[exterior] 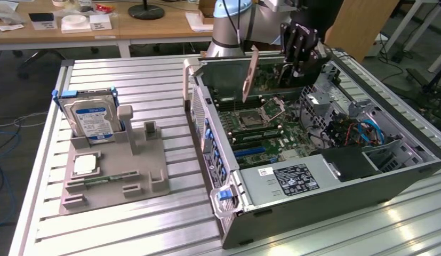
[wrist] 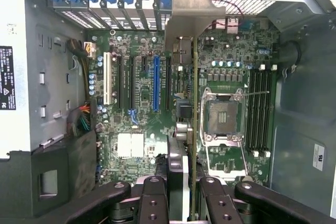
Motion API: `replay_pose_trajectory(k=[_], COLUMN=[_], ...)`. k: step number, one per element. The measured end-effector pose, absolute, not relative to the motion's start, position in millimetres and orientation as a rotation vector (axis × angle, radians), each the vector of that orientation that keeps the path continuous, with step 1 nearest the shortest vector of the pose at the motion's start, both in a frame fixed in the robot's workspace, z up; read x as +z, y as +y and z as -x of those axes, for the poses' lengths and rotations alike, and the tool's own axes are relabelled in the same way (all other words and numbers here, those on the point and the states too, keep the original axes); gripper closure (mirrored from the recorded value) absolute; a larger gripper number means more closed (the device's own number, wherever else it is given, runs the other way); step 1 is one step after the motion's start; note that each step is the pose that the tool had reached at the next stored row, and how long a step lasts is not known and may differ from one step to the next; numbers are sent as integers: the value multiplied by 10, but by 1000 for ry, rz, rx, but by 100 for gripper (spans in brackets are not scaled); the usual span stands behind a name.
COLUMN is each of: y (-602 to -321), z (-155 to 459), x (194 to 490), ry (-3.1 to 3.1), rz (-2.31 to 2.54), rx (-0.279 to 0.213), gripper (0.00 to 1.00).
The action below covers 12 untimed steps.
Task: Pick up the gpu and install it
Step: 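Insert the gpu into the slot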
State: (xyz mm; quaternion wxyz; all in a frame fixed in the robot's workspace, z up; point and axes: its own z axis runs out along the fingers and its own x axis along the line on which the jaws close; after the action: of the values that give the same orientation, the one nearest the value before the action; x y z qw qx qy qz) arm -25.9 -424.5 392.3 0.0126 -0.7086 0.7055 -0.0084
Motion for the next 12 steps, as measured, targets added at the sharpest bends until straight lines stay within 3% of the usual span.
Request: replay_pose_trajectory(k=[12], y=[-4245], z=[258], x=[3838], ry=[2199], rz=[2208], rx=[-26], gripper=[72])
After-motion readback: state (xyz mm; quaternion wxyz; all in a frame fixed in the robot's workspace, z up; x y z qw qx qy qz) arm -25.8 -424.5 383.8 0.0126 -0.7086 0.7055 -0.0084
